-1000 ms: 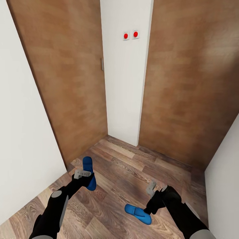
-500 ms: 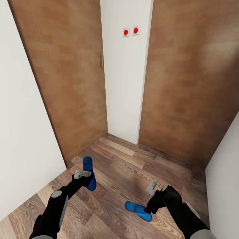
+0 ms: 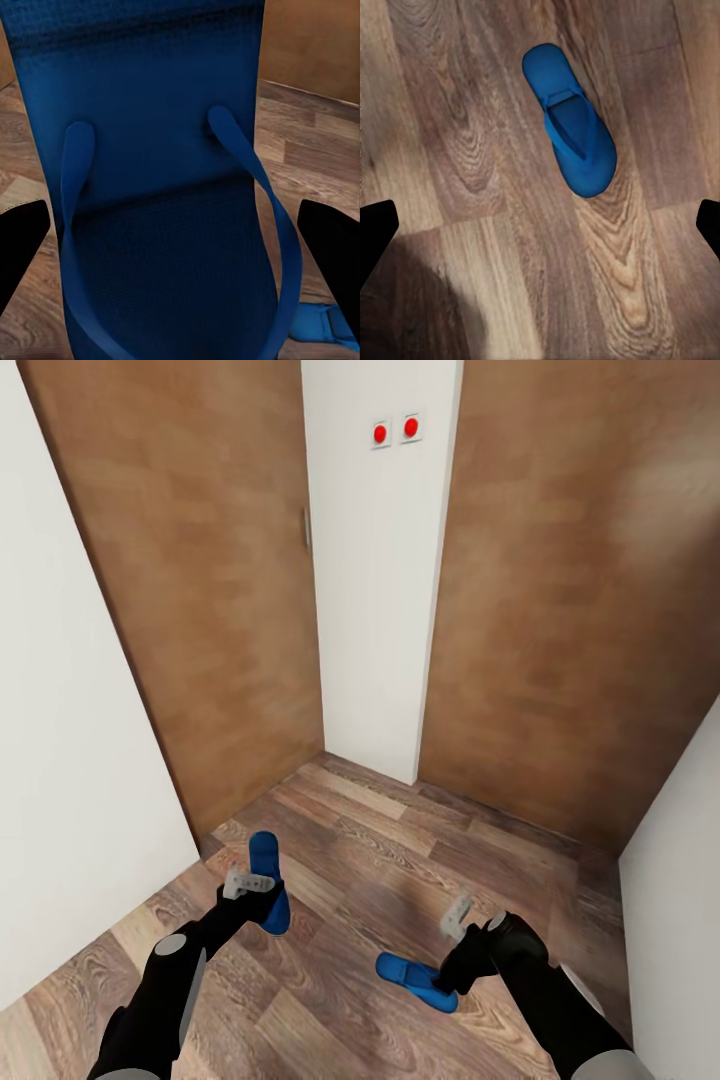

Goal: In the bedroom, move the book from the bed onto either nightstand, and place the two sandals side by side next to the bed.

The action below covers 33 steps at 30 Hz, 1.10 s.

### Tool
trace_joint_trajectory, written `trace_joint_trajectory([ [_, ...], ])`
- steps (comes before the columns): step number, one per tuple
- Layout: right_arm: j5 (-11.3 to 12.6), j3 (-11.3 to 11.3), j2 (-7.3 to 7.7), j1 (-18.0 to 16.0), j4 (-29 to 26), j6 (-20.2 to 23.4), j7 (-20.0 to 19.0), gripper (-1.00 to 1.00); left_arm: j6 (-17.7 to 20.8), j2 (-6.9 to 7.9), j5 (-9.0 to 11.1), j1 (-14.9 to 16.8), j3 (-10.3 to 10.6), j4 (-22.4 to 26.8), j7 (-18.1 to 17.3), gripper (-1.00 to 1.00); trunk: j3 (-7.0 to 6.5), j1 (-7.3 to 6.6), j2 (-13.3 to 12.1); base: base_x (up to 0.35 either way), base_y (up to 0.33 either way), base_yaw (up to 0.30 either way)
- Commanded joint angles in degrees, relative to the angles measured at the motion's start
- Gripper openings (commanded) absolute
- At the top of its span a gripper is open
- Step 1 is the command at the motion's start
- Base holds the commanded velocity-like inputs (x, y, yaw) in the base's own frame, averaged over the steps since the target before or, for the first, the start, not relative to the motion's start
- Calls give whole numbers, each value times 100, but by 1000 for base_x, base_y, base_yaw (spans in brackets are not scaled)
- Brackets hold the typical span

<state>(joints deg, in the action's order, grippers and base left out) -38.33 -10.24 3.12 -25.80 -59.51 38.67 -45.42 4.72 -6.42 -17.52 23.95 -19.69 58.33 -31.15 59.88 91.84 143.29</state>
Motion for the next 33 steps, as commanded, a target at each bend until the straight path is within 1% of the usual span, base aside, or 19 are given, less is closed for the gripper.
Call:
trace_joint_trajectory([
  [1, -59, -12, 1, -4, -9, 9, -46, 100, 38, -9, -15, 5, -27, 12, -49, -100, 29, 1, 4, 0, 0, 0],
  [12, -106, -57, -53, -4, -14, 9, -44, 100, 38, -9, -15, 5, -27, 12, -49, -100, 272, 29, 19, 0, 0, 0],
  [26, -108, -67, -52, -4, -13, 9, -46, 100, 38, -9, -15, 5, -27, 12, -55, -100, 272, 29, 19, 4, 0, 0],
  [33, -105, -66, -55, -4, 0, 9, -46, 100, 38, -9, -15, 5, -27, 12, -52, -100, 272, 29, 19, 191, 0, 0],
])
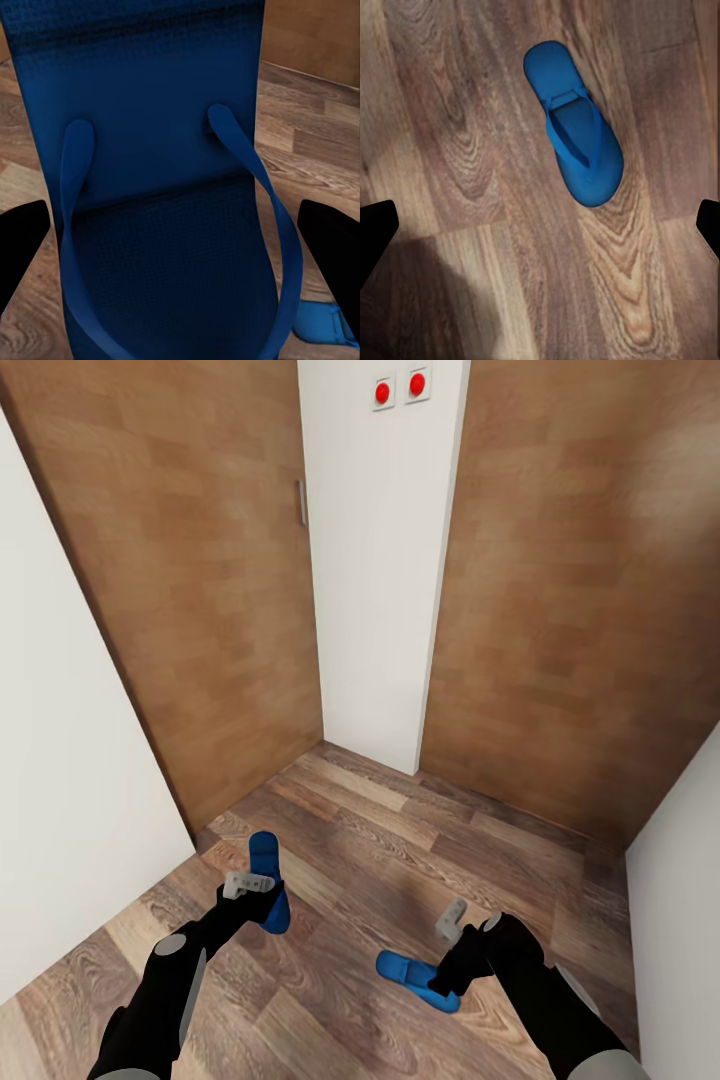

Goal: In the bedroom, move the book from the bed onto either nightstand, and place the two sandals side by side next to the bed.

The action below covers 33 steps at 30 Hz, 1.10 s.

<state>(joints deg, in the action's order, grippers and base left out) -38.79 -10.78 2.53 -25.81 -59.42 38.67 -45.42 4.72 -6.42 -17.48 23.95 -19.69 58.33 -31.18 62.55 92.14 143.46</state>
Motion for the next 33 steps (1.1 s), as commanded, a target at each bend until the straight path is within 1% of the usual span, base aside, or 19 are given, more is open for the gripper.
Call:
trace_joint_trajectory([
  [1, -58, -11, 5, -3, -9, 9, -46, 100, 38, -9, -18, 5, -26, 11, -50, -100, 6, 0, 2, 55, 0, 0],
  [8, -53, -11, 10, -3, -7, 9, -46, 100, 32, -9, -18, 5, -26, 11, -49, -100, 6, 0, 2, 40, 0, 0],
  [18, -53, -11, 8, -3, -1, 9, -45, 100, 36, -9, -18, 5, -26, 11, -48, -100, 6, 0, 2, 242, 0, 0],
  [28, -63, -18, 2, -3, 27, 12, -36, 100, 29, -9, -18, 5, -26, 11, -50, -100, 6, 0, 2, 27, 0, 0],
  [29, -109, -20, -3, -3, 48, 14, -30, 100, 29, -9, -18, 5, -26, 11, -52, -100, 6, 0, 2, 1, 0, 0],
  [30, -228, -24, -8, -3, 72, 15, -30, 100, 29, -9, -18, 5, -26, 11, -50, -100, 6, 0, 2, 0, 0, 0],
  [31, -426, -25, -24, -3, 87, 16, -31, 100, 29, -9, -18, 5, -26, 11, -49, -100, 6, 0, 2, 0, 0, 0],
  [32, -684, -27, -73, -3, 97, 19, -35, 100, 29, -9, -18, 5, -26, 11, -48, -100, 6, 0, 2, 0, 0, 0],
  [33, -972, -28, -155, -3, 110, 20, -39, 100, 29, -9, -18, 5, -26, 11, -47, -100, 6, 0, 2, 0, 0, 0],
])
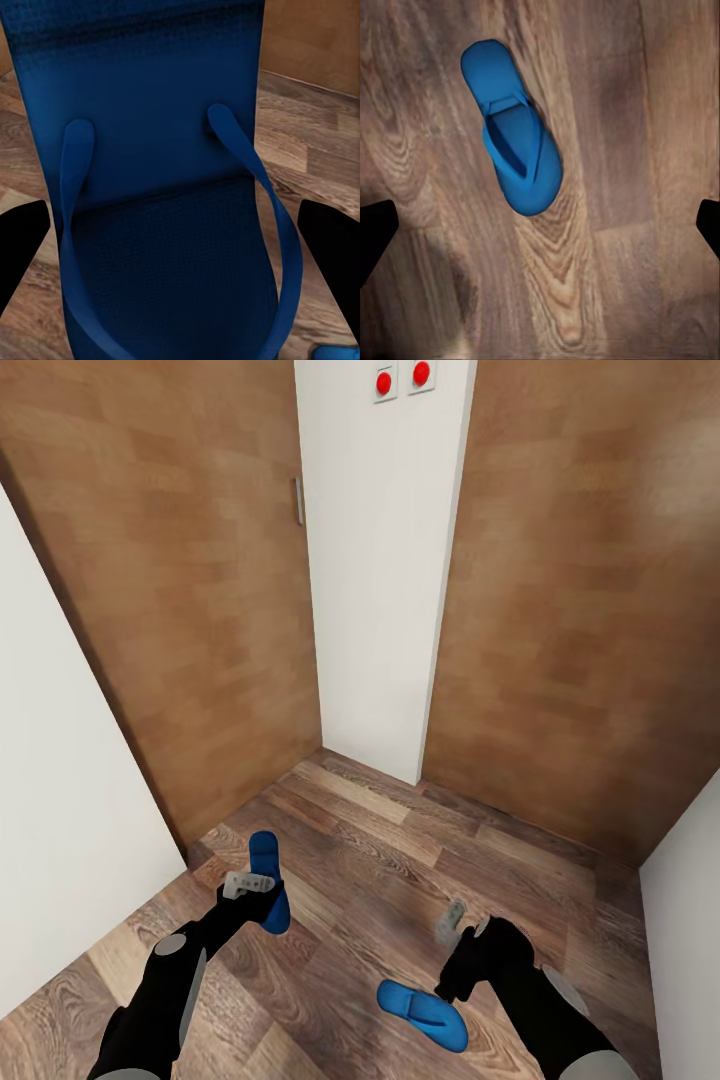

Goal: In the bedroom, move the book from the bed onto either nightstand, and place the two sandals side by side next to the bed.

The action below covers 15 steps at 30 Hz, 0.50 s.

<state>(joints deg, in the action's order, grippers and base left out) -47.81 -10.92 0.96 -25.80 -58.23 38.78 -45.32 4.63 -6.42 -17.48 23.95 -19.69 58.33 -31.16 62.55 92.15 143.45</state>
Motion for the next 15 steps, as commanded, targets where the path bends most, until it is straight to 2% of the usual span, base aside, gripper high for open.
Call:
trace_joint_trajectory([
  [1, -399, -14, -122, -4, 9, 8, -51, 100, 38, -9, -18, 4, -27, 11, -49, -100, 6, -1, 3, 0, 0, 0],
  [2, -1064, -15, -343, -4, 40, 7, -58, 100, 38, -9, -18, 4, -27, 11, -49, -100, 6, -1, 3, 0, 0, 0],
  [4, -1336, -23, -421, -4, 97, 7, -60, 100, 38, -9, -18, 4, -27, 11, -49, -100, 6, -1, 3, 0, 0, 0],
  [7, -1485, -192, -472, -4, 206, 10, -63, 100, 38, -9, -18, 4, -27, 11, -52, -100, 6, -1, 3, 0, 0, 0],
  [11, -1517, -876, -519, -4, 250, 160, -72, 100, 38, -9, -18, 4, -27, 11, -53, -100, 6, -1, 3, 0, 0, 0],
  [15, -1516, -1089, -521, -4, 258, 401, -67, 100, 38, -9, -18, 4, -27, 11, -53, -100, 6, -1, 3, 0, 0, 0],
])
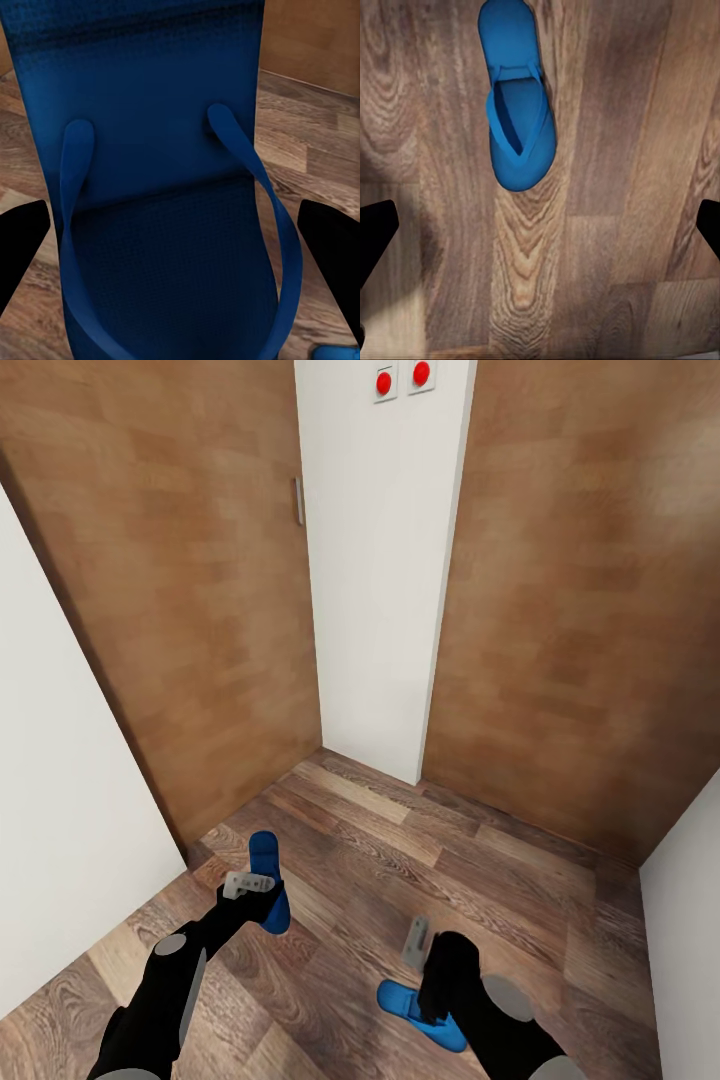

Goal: In the bedroom, move the book from the bed onto either nightstand, and place the two sandals side by side next to the bed.

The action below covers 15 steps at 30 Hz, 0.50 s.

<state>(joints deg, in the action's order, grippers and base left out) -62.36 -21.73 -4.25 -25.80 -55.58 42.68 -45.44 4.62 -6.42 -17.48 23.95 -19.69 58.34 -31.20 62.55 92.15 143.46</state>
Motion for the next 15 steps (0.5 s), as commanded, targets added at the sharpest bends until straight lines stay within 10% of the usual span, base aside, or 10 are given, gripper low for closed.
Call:
trace_joint_trajectory([
  [1, -60, -17, 1, -4, -7, 22, -55, 100, 38, -8, -18, 4, -26, 11, -50, -100, 6, -1, 3, 0, 0, 0],
  [15, -57, -50, 12, -4, -30, 65, -53, 100, 39, -8, -18, 4, -26, 11, -44, -100, 116, 12, 9, 0, 0, 0],
])
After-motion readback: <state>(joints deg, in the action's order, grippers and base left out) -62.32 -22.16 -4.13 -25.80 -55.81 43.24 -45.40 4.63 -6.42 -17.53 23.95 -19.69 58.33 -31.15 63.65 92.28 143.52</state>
